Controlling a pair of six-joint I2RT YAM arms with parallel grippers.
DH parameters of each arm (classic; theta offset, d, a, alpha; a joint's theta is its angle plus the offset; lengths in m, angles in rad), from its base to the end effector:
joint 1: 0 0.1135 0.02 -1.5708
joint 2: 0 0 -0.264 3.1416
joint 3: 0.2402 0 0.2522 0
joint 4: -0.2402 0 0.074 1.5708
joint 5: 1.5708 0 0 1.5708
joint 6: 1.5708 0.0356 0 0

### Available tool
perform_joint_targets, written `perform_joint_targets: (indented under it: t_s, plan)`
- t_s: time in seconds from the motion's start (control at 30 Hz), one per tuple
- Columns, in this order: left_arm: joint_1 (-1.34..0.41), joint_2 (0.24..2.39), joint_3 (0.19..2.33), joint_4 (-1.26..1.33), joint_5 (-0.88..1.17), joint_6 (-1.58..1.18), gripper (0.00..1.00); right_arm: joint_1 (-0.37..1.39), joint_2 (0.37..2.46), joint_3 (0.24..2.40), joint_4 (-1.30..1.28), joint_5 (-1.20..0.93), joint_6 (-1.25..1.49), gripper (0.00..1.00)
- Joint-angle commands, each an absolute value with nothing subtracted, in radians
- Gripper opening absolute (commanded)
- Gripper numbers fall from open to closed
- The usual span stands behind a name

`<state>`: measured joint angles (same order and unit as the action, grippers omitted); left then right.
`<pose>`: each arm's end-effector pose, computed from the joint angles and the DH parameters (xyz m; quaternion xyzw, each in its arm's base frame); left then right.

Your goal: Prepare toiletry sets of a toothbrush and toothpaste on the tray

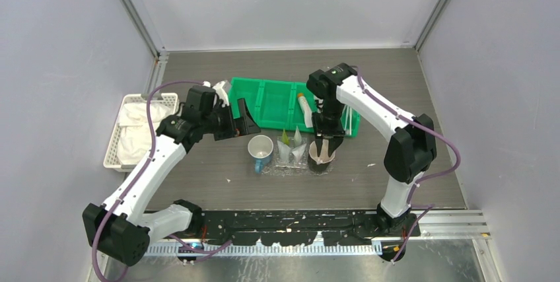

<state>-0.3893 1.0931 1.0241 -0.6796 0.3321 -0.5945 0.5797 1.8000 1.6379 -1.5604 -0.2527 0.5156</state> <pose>0.2047 -0.0965 0.3176 -0.0269 0.9061 -0.3197 0.2758 0.2587 0.1800 0.2830 0.0221 -0.9890 -0.0681 0.1296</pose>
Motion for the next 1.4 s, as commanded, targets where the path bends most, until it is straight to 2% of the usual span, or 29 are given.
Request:
perform_joint_targets:
  t_s: [0.0,0.2,0.43,0.6,0.7,1.0,1.37]
  plan:
    - [-0.379,1.079,1.025,-0.644,0.361,-0.584,0.94,0.579,1.79,1.739,-1.654,-0.233,0.503,0.4]
    - [-0.37,1.069,1.03,-0.66,0.358,-0.578,0.94,0.461,1.689,1.859,-1.462,-0.074,0.593,0.39]
    - [-0.359,1.049,1.052,-0.728,0.311,-0.553,1.0,0.372,1.608,1.529,-1.033,-0.021,0.695,0.3]
    - [-0.357,1.04,1.06,-0.771,0.292,-0.543,1.0,0.333,1.662,1.441,-0.894,-0.039,0.745,0.31]
    - [-0.357,1.033,1.069,-0.791,0.278,-0.538,1.0,0.304,1.709,1.453,-0.868,-0.063,0.764,0.35]
    - [-0.357,1.033,1.069,-0.801,0.271,-0.547,1.0,0.193,1.744,1.456,-0.842,-0.065,0.751,0.36]
    - [-0.357,1.037,1.071,-0.798,0.267,-0.56,1.0,0.18,1.792,1.395,-0.801,-0.083,0.739,0.36]
